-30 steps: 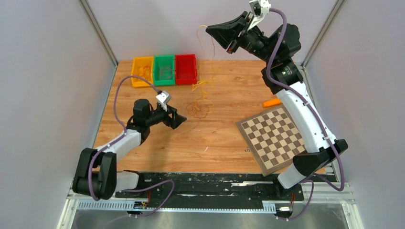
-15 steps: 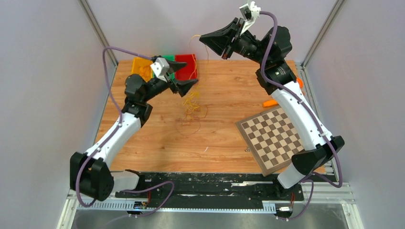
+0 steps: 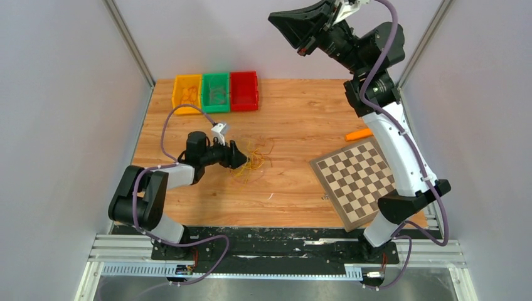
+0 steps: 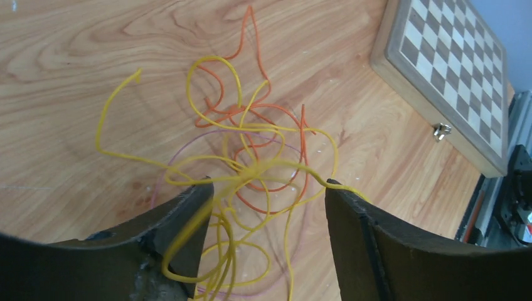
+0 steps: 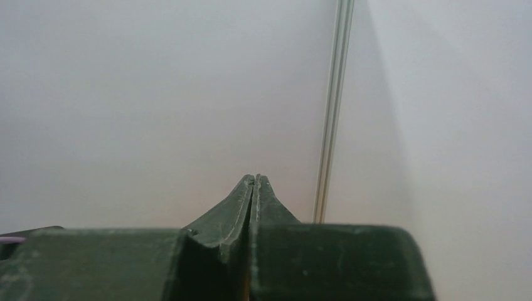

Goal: Untangle the cables

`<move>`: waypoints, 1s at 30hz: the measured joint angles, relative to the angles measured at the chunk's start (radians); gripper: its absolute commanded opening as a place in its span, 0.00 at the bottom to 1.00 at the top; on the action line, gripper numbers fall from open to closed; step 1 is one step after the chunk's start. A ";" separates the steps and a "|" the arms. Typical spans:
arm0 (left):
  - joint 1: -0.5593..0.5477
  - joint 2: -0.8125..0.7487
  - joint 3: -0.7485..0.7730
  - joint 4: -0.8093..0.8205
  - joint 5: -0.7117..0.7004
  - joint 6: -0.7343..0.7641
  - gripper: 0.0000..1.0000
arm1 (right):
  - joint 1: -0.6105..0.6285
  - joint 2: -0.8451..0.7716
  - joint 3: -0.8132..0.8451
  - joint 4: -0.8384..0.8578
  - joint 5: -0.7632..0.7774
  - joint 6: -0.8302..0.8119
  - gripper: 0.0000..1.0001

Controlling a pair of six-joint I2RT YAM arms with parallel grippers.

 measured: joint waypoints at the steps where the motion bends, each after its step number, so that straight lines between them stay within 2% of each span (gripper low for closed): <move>1: 0.003 -0.013 -0.010 -0.003 0.000 -0.009 0.76 | -0.001 -0.001 0.009 0.008 0.006 0.000 0.00; 3: 0.002 -0.060 -0.025 -0.008 0.003 -0.017 0.67 | -0.002 -0.005 0.008 0.014 0.012 -0.001 0.00; 4: 0.001 -0.084 -0.029 -0.008 0.006 -0.017 0.58 | -0.002 -0.005 0.004 0.013 0.011 -0.002 0.01; 5: 0.001 -0.111 -0.033 -0.007 0.010 -0.014 0.54 | -0.002 -0.008 -0.010 0.012 0.009 -0.008 0.10; 7: 0.001 -0.165 -0.037 -0.006 0.019 -0.003 0.41 | -0.002 -0.029 -0.079 -0.003 0.003 -0.032 0.43; 8: 0.001 -0.192 -0.037 -0.007 0.025 0.005 0.34 | -0.003 -0.048 -0.137 -0.013 -0.003 -0.040 0.56; 9: 0.001 -0.212 -0.037 -0.006 0.030 0.010 0.33 | -0.006 -0.074 -0.218 -0.022 -0.017 -0.055 0.67; 11: 0.002 -0.257 -0.037 -0.008 0.048 0.018 0.33 | -0.010 -0.124 -0.401 -0.067 -0.059 -0.105 0.81; 12: 0.002 -0.277 -0.034 -0.012 0.058 0.018 0.40 | -0.011 -0.133 -0.472 -0.098 -0.080 -0.125 0.84; 13: 0.002 -0.291 -0.027 -0.018 0.068 0.017 0.44 | -0.013 -0.135 -0.535 -0.127 -0.095 -0.150 0.85; 14: 0.002 -0.302 -0.017 -0.026 0.071 0.016 0.54 | -0.014 -0.135 -0.587 -0.155 -0.104 -0.175 0.84; 16: 0.003 -0.313 0.011 -0.064 0.064 0.023 0.63 | -0.016 -0.135 -0.703 -0.233 -0.116 -0.237 0.83; 20: 0.039 -0.354 0.072 -0.248 0.087 0.129 0.70 | -0.019 -0.135 -0.826 -0.351 -0.121 -0.328 0.81; 26: 0.063 -0.442 0.168 -0.738 0.193 0.529 0.71 | -0.033 -0.135 -0.861 -0.398 -0.130 -0.395 0.80; 30: 0.060 -0.432 0.190 -0.987 0.198 0.721 0.71 | -0.057 -0.130 -0.869 -0.417 -0.142 -0.406 0.80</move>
